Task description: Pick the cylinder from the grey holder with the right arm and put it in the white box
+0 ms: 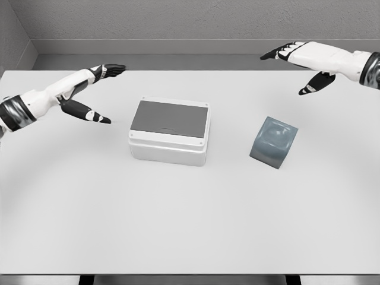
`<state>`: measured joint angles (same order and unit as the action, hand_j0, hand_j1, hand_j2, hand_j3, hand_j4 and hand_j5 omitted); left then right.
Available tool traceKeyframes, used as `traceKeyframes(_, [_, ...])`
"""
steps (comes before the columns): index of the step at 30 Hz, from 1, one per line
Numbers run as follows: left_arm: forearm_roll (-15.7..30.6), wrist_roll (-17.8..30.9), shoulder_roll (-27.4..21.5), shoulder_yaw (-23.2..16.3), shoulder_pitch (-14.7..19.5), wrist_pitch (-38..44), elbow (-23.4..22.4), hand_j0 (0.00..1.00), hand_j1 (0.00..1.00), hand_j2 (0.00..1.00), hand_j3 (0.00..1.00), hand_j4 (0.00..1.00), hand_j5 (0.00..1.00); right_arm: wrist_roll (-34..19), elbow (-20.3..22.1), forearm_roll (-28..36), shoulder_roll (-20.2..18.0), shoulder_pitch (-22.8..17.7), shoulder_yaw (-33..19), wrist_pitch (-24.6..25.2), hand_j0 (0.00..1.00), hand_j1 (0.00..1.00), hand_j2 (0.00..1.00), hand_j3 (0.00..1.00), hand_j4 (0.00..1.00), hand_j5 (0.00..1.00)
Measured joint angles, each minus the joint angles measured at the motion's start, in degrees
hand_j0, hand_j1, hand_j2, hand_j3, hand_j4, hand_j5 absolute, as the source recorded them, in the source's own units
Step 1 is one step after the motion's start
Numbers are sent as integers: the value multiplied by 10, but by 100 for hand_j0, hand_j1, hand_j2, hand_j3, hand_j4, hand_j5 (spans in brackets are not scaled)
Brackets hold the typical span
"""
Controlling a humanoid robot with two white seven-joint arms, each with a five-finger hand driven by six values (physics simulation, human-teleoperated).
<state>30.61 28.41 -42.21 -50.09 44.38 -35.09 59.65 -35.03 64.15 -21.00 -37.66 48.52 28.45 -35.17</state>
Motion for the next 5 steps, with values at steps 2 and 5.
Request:
traceKeyframes(2, [-2,0,-3,-1,-3,0,-8,100,100,100,100,100,100,0,0,0,0,0,0,0,100,100,100,100,100,100])
traceKeyframes(5, [-7,0,-6,-1,-4,0,-20,100,100,100,100,100,100,0,0,0,0,1,1,0,100,100,100,100,100,100])
